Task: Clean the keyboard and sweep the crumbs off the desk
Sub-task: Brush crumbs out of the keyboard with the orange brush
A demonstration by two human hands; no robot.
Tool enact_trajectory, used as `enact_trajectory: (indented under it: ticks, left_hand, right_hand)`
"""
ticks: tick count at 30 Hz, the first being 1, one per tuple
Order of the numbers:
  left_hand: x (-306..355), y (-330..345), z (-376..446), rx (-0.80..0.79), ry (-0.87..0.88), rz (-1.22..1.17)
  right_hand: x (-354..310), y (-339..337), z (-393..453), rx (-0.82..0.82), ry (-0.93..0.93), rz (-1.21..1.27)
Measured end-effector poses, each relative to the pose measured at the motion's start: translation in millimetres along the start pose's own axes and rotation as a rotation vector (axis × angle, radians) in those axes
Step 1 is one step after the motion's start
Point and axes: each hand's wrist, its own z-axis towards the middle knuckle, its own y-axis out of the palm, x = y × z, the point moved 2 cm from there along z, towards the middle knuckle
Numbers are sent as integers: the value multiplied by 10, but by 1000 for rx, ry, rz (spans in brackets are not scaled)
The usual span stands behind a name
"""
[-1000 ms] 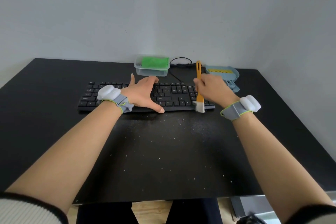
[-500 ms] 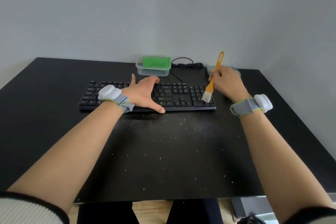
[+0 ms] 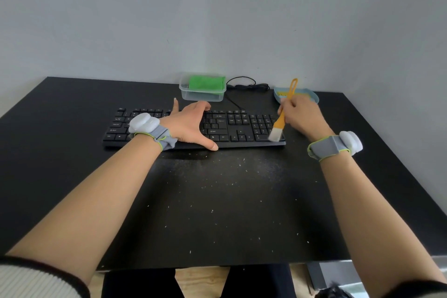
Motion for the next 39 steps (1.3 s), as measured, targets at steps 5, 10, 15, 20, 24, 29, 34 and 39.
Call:
enact_trajectory:
  ticks: [5, 10, 15, 20, 24, 29, 34, 39]
  left_hand:
    - [-12, -11, -6, -8, -6, 8]
    - [-3, -13, -3, -6, -3, 1]
    - [14, -8, 1, -11, -5, 5]
    - [-1, -22, -10, -13, -10, -3]
    - [15, -18, -10, -10, -5, -7]
    - [22, -14, -8, -8, -7, -8]
    - [6, -2, -6, -9, -7, -21]
    - [-13, 3, -7, -5, -7, -29]
  right_hand:
    - [74, -12, 9, 27, -27, -79]
    - [83, -121, -22, 67, -38, 20]
    - [87, -91, -39, 8, -52, -80]
    - [82, -117, -35, 45, -94, -55]
    - [172, -161, -54, 95, -58, -26]
    - [220, -98, -117, 12, -34, -53]
    - [153, -65, -154, 162, -112, 49]
    - [28, -150, -103, 92, -125, -57]
